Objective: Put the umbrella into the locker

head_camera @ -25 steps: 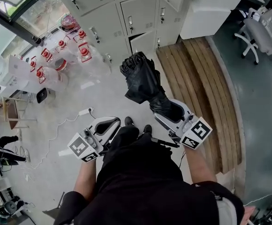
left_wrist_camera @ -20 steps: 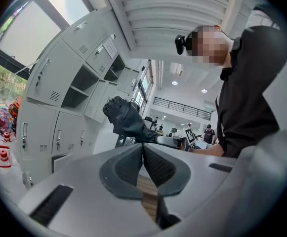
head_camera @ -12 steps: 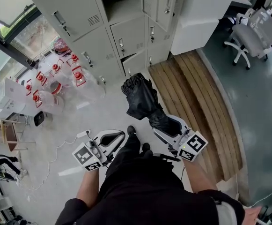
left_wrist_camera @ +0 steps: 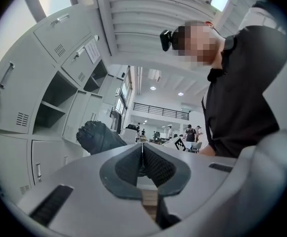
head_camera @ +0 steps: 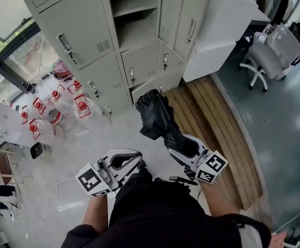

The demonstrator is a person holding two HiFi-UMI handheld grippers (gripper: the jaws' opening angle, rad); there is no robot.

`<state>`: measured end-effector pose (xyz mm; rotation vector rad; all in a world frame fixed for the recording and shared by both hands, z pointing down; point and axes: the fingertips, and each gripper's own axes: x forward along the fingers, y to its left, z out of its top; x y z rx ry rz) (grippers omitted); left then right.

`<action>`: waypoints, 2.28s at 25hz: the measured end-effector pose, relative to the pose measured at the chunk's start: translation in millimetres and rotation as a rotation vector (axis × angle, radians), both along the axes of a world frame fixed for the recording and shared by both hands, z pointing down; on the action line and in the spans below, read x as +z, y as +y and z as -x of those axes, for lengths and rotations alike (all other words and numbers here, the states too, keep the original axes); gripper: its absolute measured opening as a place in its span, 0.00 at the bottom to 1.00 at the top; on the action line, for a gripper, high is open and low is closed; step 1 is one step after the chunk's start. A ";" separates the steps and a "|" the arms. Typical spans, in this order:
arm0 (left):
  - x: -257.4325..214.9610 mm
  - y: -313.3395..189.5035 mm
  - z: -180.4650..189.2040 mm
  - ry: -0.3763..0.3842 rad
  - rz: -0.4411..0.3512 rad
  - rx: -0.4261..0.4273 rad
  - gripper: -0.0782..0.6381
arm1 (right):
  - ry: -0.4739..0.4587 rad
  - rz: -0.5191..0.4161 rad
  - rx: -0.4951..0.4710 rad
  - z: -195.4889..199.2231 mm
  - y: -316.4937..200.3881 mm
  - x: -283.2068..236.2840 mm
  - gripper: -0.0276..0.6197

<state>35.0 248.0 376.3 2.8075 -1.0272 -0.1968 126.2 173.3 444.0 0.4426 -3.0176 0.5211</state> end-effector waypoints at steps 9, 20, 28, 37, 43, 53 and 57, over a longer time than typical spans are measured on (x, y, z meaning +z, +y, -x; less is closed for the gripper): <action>-9.8 -56.9 74.7 0.028 -0.016 -0.013 0.14 | 0.009 -0.032 0.035 58.3 -49.6 -24.7 0.44; -2.2 -98.8 131.7 0.107 -0.025 -0.004 0.14 | 0.000 -0.027 0.068 107.5 -94.8 -32.3 0.44; 0.5 -147.4 141.9 0.098 -0.014 -0.006 0.14 | -0.046 -0.028 0.056 121.8 -143.6 -35.4 0.44; -21.6 -230.2 147.2 0.070 -0.050 -0.030 0.14 | -0.114 -0.025 0.048 129.1 -235.7 -34.2 0.44; -31.3 -287.0 144.7 -0.033 -0.068 -0.078 0.14 | -0.119 -0.068 0.032 129.0 -293.1 -50.1 0.44; -63.7 -357.2 150.0 -0.043 -0.181 -0.141 0.14 | -0.136 -0.238 0.001 140.1 -359.6 -83.5 0.44; -59.8 -369.7 161.4 -0.083 -0.164 -0.127 0.14 | -0.103 -0.290 0.041 161.6 -380.1 -99.1 0.44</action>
